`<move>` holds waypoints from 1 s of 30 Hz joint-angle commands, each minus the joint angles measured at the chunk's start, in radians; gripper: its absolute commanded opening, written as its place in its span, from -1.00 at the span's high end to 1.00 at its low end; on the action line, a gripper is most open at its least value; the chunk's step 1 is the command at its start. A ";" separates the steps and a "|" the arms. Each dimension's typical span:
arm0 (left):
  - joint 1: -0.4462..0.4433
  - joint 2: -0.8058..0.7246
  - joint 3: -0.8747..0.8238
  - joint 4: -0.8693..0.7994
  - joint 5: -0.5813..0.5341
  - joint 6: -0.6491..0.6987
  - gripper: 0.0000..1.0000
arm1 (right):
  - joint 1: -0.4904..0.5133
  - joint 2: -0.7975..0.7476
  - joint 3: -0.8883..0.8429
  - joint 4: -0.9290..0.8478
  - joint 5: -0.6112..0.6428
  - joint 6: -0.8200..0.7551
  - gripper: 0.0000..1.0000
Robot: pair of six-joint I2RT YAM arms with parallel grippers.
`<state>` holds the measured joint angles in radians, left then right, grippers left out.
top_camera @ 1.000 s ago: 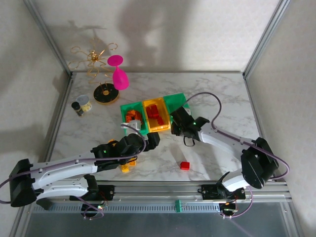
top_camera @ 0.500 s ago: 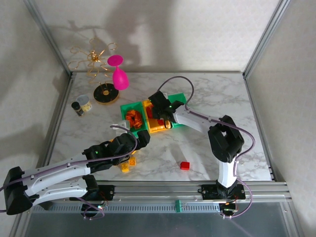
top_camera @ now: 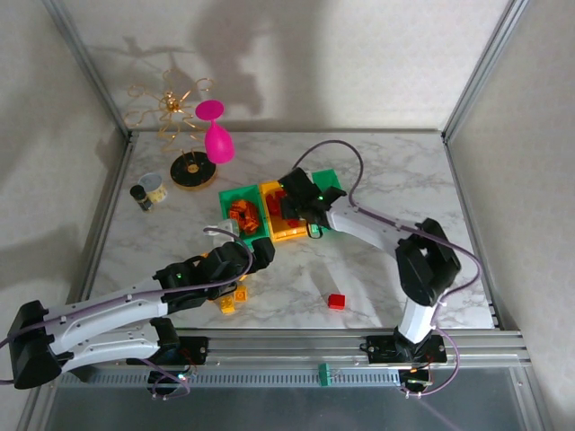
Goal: Sort the legos into containers by color
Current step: Place the lego in the container, then pick up the lego from the bottom-center of the table.
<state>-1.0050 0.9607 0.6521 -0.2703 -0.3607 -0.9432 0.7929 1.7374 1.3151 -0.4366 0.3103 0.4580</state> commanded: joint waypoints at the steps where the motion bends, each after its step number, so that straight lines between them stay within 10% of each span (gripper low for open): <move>1: -0.001 0.011 0.009 0.044 0.039 0.026 -0.99 | 0.014 -0.108 -0.092 -0.056 -0.003 0.042 -0.25; 16: -0.107 0.101 -0.016 0.146 0.120 0.128 -0.99 | 0.090 -0.487 -0.520 -0.244 -0.053 0.367 -0.44; 30: -0.137 0.061 -0.080 0.117 0.096 0.069 -0.99 | 0.352 -0.510 -0.697 -0.231 -0.058 0.721 -0.59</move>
<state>-1.1320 1.0412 0.5854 -0.1497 -0.2504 -0.8501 1.1179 1.2098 0.6365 -0.6823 0.2485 1.0763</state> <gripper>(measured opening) 0.996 0.792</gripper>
